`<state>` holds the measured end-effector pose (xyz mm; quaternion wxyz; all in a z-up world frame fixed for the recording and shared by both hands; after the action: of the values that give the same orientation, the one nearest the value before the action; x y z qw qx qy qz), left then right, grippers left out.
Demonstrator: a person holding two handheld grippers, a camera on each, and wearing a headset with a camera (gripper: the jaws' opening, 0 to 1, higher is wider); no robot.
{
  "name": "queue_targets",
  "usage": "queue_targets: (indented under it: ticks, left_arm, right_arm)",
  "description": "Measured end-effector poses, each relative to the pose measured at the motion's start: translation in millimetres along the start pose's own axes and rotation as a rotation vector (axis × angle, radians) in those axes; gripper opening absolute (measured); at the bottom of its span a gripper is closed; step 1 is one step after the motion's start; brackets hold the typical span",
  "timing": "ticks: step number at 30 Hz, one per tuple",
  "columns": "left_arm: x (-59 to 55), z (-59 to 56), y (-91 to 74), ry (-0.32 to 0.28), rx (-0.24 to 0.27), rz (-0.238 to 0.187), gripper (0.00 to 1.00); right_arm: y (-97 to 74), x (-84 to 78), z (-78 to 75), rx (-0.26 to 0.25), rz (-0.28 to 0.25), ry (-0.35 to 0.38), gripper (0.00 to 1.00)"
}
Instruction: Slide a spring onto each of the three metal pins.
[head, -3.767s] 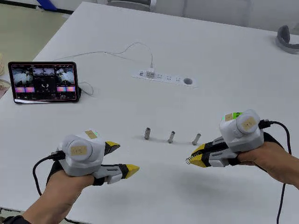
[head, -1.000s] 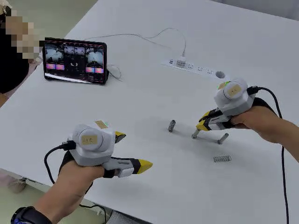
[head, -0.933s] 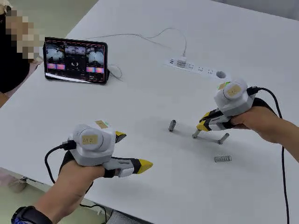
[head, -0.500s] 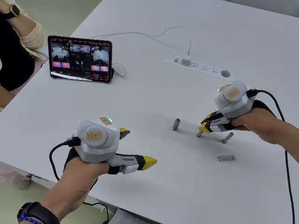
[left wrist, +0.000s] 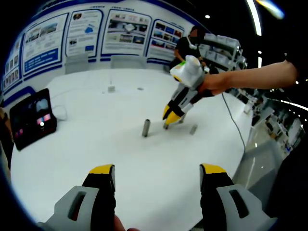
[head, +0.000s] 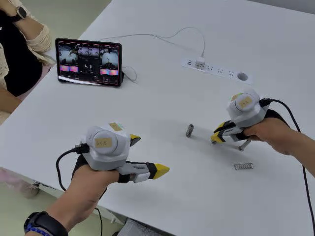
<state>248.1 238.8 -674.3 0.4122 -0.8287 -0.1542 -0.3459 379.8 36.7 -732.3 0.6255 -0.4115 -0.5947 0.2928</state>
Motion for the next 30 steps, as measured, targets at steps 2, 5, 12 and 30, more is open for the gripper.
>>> queue_targets:
  ticks: [2,5,12,30]
  left_arm:
    - [0.3,-0.3,-0.3,-0.001,0.0,-0.001,0.73]
    - [0.7,-0.2,-0.6,0.0,0.0,-0.002,0.73]
    - [2.7,-2.7,-0.8,0.003,-0.002,-0.007,0.73]
    - [10.6,-9.7,-1.5,0.003,-0.011,-0.024,0.73]
  right_arm:
    - [0.4,-0.5,1.1,0.0,0.0,0.001,0.14]
    - [0.5,-1.7,1.7,0.0,0.001,0.002,0.14]
    - [-9.2,-5.4,-0.3,-0.038,0.001,0.025,0.29]
    - [-38.7,-14.0,1.4,-0.149,-0.102,0.155,0.56]
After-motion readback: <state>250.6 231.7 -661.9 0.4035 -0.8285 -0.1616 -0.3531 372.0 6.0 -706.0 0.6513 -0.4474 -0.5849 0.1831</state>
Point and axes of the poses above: the centre of the closed fingertips' face, and the gripper's own axes: y roughly forward along the fingers, z roughly to its left, x roughly out of its top, the point moved 5 cm from there along -y, roughly backward along the fingers, and after that the axes turned 15 degrees about -y, right-handed, at the moved point
